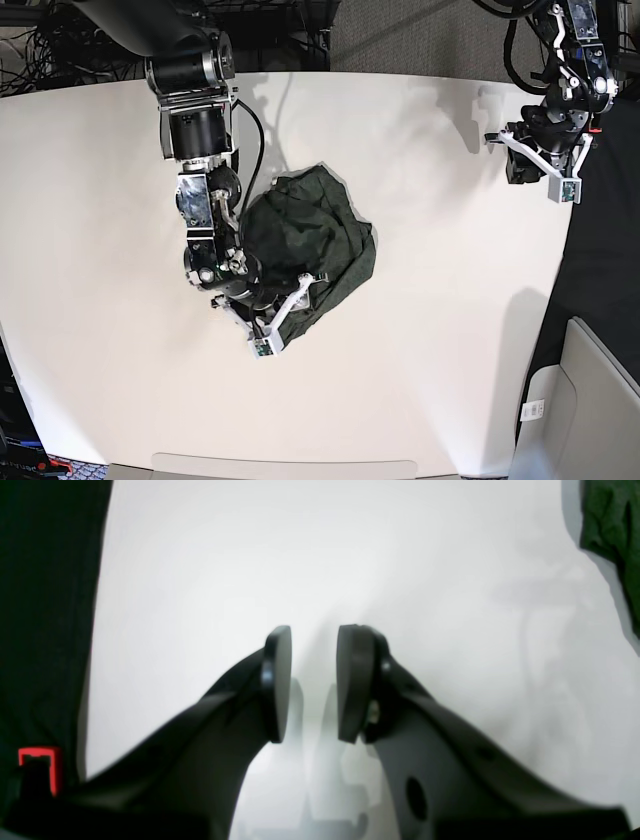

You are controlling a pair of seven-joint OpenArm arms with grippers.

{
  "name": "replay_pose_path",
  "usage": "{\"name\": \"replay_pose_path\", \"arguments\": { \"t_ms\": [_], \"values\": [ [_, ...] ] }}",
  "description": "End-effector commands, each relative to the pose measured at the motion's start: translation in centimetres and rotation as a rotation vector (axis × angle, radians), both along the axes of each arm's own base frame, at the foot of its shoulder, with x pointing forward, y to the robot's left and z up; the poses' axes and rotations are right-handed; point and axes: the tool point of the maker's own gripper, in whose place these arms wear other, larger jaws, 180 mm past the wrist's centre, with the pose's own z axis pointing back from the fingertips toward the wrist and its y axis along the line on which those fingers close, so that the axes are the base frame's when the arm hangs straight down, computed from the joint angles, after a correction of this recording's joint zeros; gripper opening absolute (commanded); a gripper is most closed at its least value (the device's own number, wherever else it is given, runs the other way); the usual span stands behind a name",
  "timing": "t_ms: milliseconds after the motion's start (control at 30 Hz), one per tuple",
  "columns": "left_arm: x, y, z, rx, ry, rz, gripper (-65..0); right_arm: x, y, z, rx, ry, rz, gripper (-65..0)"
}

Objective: Fold the T-shirt properly
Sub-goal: 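Press and flatten the bundle's folded edge with the right gripper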

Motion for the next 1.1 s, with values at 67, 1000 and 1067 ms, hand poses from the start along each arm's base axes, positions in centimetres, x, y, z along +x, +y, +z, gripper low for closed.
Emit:
{"name": "replay_pose_path", "arguments": {
  "t_ms": [67, 1000, 1067],
  "values": [
    [0.5, 0.1, 1.0, 0.012, -0.038, -0.009, -51.1, 1.7, 1.5, 2.2, 0.042, -0.046, 0.015, -45.1],
    [-0.1, 0.2, 0.6, 0.014, -0.023, -0.009, -51.1, -4.8, 10.4, 6.8, -0.085, -0.248, 0.463, -48.9],
    [-0.3, 0.2, 0.5, 0.014, -0.018, -0.009, -51.1, -5.0, 9.4, 7.7, -0.099, -0.288, 0.452, -45.9]
  ]
}}
